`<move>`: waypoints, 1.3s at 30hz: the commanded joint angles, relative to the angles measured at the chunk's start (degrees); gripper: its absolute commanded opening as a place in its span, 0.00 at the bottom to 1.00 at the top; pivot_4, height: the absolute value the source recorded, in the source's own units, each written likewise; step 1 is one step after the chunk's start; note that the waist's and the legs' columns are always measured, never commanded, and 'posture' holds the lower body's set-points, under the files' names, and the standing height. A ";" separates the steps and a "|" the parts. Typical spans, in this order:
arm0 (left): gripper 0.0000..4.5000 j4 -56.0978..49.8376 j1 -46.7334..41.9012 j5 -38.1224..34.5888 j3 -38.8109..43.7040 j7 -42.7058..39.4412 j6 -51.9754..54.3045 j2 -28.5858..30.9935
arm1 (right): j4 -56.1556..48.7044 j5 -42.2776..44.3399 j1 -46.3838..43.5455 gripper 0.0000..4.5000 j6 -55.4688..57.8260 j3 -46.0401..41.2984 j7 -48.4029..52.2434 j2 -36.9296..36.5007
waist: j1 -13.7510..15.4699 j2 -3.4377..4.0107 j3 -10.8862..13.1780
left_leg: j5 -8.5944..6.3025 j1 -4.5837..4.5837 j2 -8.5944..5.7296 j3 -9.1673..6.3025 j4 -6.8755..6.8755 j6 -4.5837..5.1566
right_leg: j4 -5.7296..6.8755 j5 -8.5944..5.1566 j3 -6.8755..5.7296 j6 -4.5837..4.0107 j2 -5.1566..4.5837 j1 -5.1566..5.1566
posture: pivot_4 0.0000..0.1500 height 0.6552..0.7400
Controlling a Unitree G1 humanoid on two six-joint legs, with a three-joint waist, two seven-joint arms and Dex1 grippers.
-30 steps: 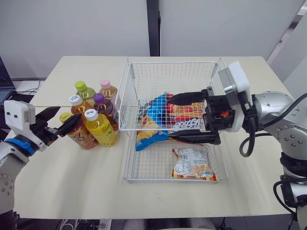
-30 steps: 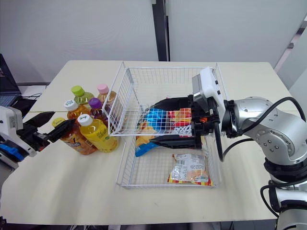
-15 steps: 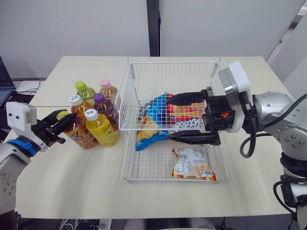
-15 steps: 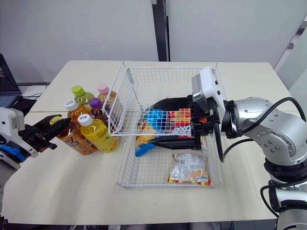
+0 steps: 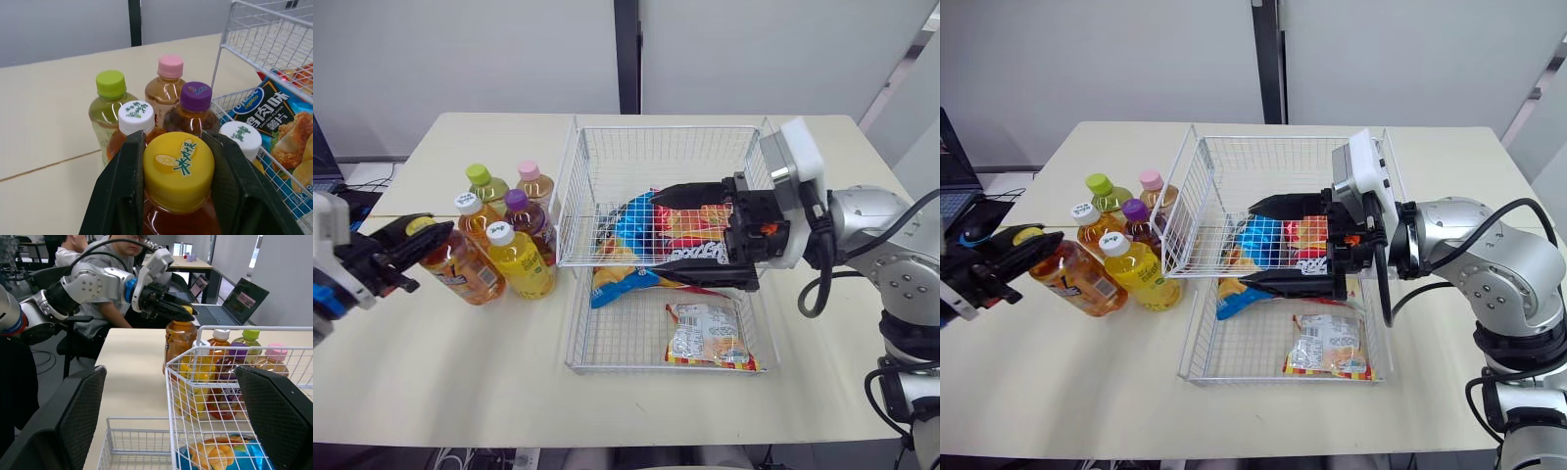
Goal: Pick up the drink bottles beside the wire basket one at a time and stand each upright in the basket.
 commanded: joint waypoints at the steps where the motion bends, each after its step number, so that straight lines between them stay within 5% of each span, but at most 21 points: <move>1: 0.30 0.53 -0.91 -1.49 5.87 -2.91 0.70 4.30 | 0.02 -0.59 -1.72 1.00 -1.52 -0.16 0.91 0.48 | -0.02 0.01 0.01 | 0.00 0.00 0.00 0.01 -0.01 0.00 | 0.00 0.00 0.01 0.00 0.00 -0.01 | 1.00 1.00; 11: 0.30 13.18 -9.87 -1.76 7.95 -12.57 4.82 20.95 | 1.26 -2.66 -2.29 1.00 -2.47 0.04 1.42 1.12 | -0.10 -0.26 0.28 | 0.01 0.00 0.01 0.06 -0.08 -0.01 | 0.03 0.00 -0.07 0.00 0.04 -0.09 | 1.00 1.00; 21: 0.30 25.67 -36.79 -8.26 -14.42 -17.14 3.74 32.44 | 1.59 -4.46 -2.52 1.00 -3.12 -0.14 0.70 1.29 | -0.14 -0.46 0.50 | 0.06 -0.02 0.04 0.18 -0.11 -0.09 | 0.06 -0.01 -0.12 0.01 0.10 -0.13 | 1.00 1.00; 30: 0.30 35.95 -78.50 1.28 -42.66 -23.88 6.68 18.46 | 0.85 -8.49 -1.77 1.00 -4.48 -0.33 -1.03 -0.02 | -0.11 -0.59 0.58 | 0.15 -0.98 -0.06 0.03 0.89 -0.25 | 0.91 -0.03 -0.20 0.05 0.46 -0.88 | 1.00 1.00; 39: 0.30 46.41 -94.41 9.47 -49.58 -32.61 5.85 3.85 | -0.18 -8.68 -1.11 1.00 -3.86 -2.71 -2.57 -1.61 | -1.56 -0.56 0.63 | 0.20 -0.97 0.02 0.03 0.93 -0.29 | 1.05 -0.03 -0.11 0.05 0.56 -0.97 | 1.00 1.00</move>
